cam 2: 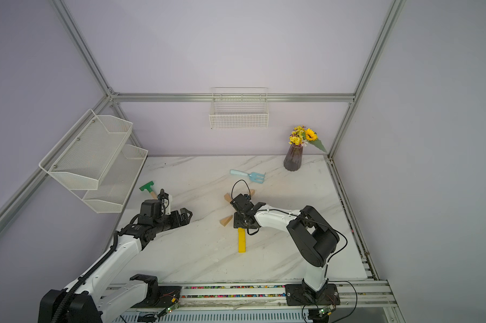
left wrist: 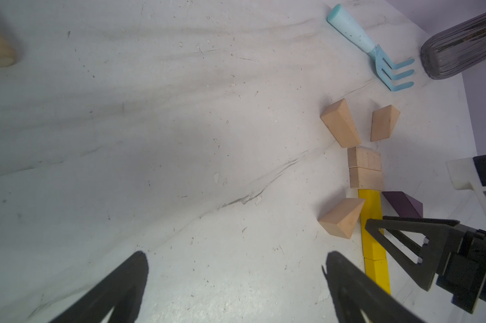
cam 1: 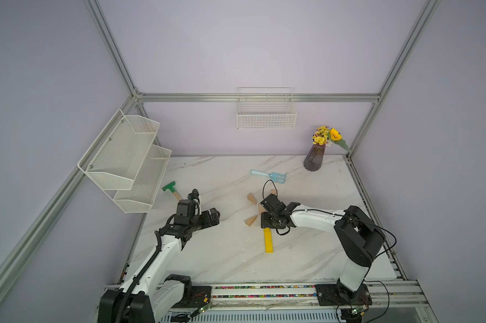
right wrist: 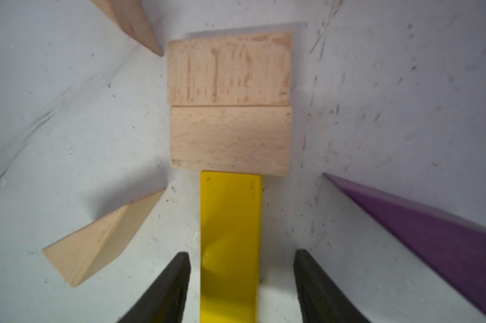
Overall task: Assemble a small pinwheel with building blocks
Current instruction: Adjust the building block at the center of the board.
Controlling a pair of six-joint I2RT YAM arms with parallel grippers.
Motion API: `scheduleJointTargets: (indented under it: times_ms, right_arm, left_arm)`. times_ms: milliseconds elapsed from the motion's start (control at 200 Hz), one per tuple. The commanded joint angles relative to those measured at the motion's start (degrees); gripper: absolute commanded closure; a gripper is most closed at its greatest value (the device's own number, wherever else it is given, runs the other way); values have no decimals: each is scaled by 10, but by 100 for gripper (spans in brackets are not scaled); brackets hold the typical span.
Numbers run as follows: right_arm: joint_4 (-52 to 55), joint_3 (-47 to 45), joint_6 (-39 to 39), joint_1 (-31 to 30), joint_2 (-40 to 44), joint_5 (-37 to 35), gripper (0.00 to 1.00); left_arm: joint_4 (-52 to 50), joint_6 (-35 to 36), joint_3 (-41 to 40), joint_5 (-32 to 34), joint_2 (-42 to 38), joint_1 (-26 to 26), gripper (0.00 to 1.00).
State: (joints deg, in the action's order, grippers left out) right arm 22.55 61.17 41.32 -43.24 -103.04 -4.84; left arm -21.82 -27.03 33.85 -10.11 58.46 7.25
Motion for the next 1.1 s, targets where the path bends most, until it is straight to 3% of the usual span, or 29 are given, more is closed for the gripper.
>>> scheduleJointTargets:
  times_ms: [0, 1095]
  right_arm:
    - [-7, -12, 7, -1, -16, 8, 40]
    - [-14, -23, 7, 2, -17, 10, 51]
  left_arm:
    - [23, -4, 0, -6, 1, -2, 0]
    - [26, -4, -2, -6, 3, -3, 0]
